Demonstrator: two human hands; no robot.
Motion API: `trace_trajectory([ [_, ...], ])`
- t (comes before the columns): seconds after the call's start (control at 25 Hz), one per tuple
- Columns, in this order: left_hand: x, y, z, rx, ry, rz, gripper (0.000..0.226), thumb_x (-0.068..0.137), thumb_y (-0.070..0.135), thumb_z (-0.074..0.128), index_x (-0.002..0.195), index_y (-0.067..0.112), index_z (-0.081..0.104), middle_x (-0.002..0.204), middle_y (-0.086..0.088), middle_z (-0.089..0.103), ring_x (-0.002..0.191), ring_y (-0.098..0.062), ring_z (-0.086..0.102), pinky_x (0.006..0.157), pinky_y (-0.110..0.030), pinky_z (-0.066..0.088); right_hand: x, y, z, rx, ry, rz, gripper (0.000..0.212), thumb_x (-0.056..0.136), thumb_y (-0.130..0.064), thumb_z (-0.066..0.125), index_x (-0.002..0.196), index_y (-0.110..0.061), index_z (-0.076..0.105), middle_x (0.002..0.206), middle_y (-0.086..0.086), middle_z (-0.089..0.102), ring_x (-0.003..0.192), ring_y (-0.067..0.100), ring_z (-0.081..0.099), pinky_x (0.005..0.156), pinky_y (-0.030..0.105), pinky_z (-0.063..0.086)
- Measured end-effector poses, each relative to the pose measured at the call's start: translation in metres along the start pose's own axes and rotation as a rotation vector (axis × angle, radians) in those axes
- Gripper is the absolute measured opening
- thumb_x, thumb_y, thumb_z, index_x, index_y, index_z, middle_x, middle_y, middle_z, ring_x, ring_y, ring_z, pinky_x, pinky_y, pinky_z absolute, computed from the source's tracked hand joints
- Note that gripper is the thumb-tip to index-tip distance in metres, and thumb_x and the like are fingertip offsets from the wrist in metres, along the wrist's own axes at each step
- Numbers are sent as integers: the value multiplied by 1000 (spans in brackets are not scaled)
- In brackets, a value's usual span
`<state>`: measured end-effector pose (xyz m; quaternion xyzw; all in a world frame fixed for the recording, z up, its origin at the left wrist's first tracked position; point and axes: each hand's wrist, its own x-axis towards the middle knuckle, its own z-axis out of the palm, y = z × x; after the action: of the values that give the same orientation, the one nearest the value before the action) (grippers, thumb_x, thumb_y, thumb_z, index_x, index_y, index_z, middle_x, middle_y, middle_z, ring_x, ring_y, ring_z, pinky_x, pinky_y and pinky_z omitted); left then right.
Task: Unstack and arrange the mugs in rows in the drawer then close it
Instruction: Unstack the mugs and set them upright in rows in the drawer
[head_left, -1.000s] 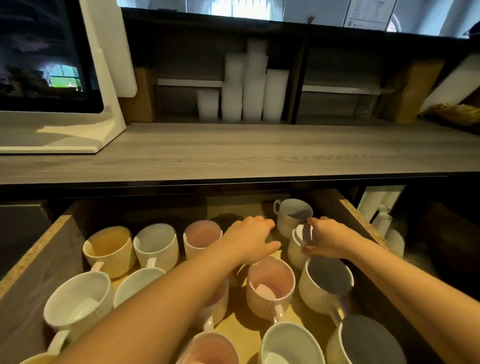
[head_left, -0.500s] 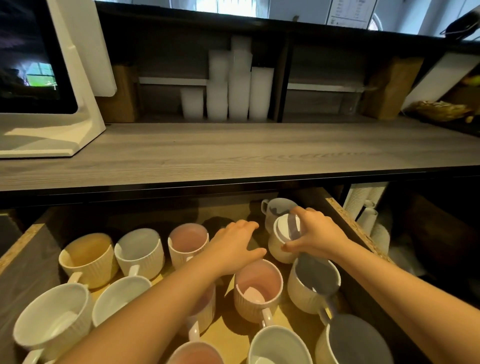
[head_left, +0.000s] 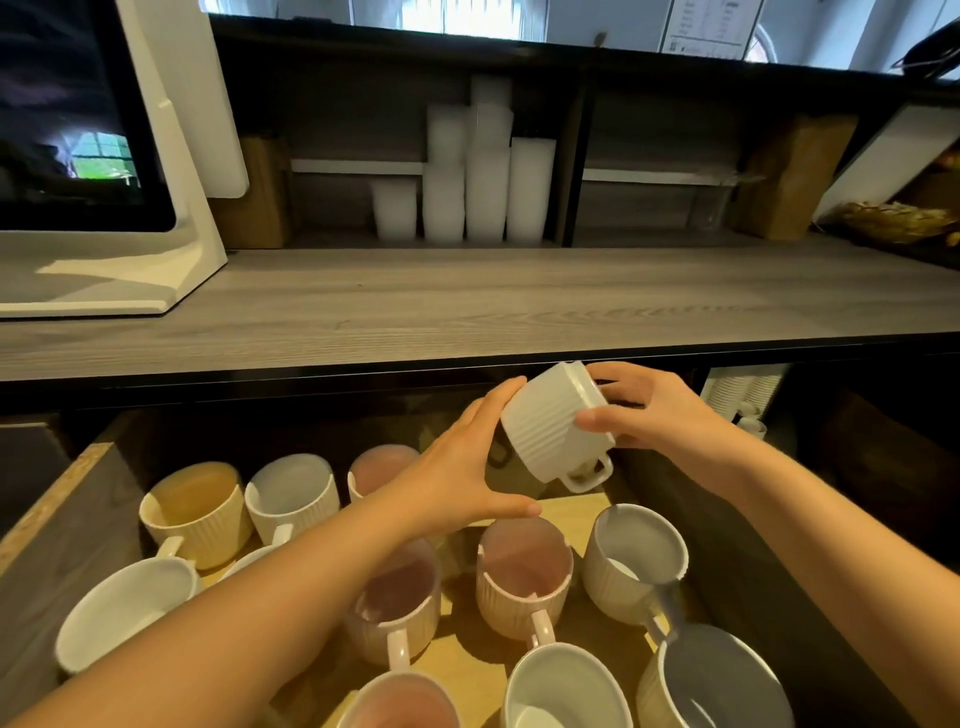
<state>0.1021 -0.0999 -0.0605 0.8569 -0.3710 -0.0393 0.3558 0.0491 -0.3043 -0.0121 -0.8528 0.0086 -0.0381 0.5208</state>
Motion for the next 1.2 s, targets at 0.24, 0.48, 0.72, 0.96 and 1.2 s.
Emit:
trace_trajectory([
  [0.24, -7, 5, -3, -96, 202, 73, 91, 61, 35, 84, 133, 37, 28, 130, 10, 43, 118, -8, 44, 98, -38, 47, -4, -1, 7, 220, -221, 6, 36, 73, -41, 65, 109, -39, 60, 105, -13, 71, 106, 9, 63, 85, 29, 52],
  [0.48, -9, 17, -11, 170, 239, 16, 86, 58, 42, 80, 129, 36, 32, 111, 7, 39, 102, -12, 43, 81, -31, 48, -6, -7, 18, -56, -137, -78, 59, 69, -50, 65, 123, -34, 49, 114, -13, 60, 107, 10, 58, 81, 25, 55],
  [0.72, -8, 17, -12, -7, 135, 58, 86, 65, 41, 81, 132, 37, 29, 121, 13, 35, 112, -4, 39, 93, -25, 43, -4, 0, 13, 34, -107, -6, 39, 81, -33, 68, 118, -29, 55, 111, -2, 62, 103, 18, 61, 74, 25, 58],
  [0.96, -6, 17, -20, -135, -11, 155, 97, 62, 35, 85, 135, 45, 23, 136, 26, 32, 127, 6, 33, 99, -13, 35, -5, 3, 3, 374, -294, 119, 50, 60, -45, 66, 105, -26, 57, 105, 8, 60, 90, 22, 65, 64, 24, 57],
  [1.2, -2, 21, -19, -191, 68, 155, 84, 61, 25, 87, 120, 48, 32, 118, 30, 45, 115, 14, 42, 86, 1, 38, -8, 3, 6, 531, -380, 186, 39, 74, -48, 62, 108, -29, 57, 97, -2, 71, 86, 18, 71, 64, 28, 58],
])
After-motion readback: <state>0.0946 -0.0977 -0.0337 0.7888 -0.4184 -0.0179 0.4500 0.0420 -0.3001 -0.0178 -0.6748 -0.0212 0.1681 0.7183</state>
